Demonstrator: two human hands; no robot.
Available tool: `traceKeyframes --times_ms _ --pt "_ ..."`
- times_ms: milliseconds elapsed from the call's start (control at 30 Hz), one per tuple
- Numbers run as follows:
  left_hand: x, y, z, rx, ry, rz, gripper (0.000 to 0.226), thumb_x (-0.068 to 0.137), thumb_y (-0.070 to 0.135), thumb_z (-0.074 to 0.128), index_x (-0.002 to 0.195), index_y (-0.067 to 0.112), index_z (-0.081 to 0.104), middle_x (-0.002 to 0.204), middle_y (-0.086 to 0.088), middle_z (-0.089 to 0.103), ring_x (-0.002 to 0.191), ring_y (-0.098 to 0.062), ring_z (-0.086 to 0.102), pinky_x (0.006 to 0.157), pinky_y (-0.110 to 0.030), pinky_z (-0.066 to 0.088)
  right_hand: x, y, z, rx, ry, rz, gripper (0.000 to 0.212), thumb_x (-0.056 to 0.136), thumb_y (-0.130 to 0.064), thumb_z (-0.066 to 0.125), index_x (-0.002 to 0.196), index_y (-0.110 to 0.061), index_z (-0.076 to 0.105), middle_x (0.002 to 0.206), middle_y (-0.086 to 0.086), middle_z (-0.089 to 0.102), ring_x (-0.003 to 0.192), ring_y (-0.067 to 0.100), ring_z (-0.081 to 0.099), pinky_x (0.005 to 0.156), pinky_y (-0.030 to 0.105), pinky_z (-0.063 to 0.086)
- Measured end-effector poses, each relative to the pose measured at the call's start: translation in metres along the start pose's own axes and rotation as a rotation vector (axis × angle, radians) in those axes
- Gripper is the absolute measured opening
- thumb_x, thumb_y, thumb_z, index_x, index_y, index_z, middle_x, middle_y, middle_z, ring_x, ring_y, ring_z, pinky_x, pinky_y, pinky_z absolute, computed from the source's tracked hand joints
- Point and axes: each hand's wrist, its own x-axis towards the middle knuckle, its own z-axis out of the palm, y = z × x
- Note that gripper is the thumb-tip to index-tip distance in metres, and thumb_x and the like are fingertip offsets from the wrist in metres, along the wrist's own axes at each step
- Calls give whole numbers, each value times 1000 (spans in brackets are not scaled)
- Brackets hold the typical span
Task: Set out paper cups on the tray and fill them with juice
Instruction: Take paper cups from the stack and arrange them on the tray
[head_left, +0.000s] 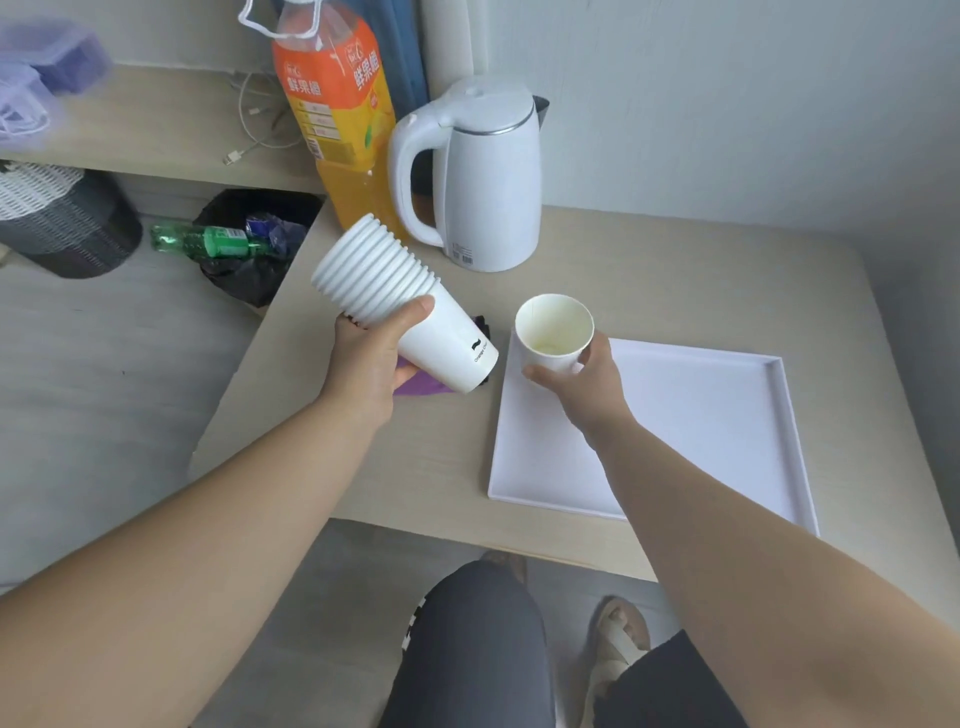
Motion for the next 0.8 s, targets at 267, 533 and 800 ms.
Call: traceKeyframes --times_ms 267,533,800 --pt "2 -10 0 18 -23 24 27 83 6 68 99 25 58 103 5 67 102 -15 65 60 -28 56 2 13 -3 -257 41 -57 69 72 -20 79 132 -19 44 120 -4 53 106 14 52 84 27 42" --pt "3 -11 -12 55 -84 45 40 66 17 74 101 29 60 104 8 70 102 -13 66 69 -35 58 14 0 17 -508 124 -22 66 74 -40 75 129 -18 43 115 1 58 112 24 51 89 42 47" --pt "-4 -17 -12 82 -104 48 39 63 16 73 97 28 60 99 10 70 100 -13 66 72 -35 57 18 0 16 -562 57 6 71 73 -42 76 131 -18 41 121 0 58 113 25 52 92 44 47"
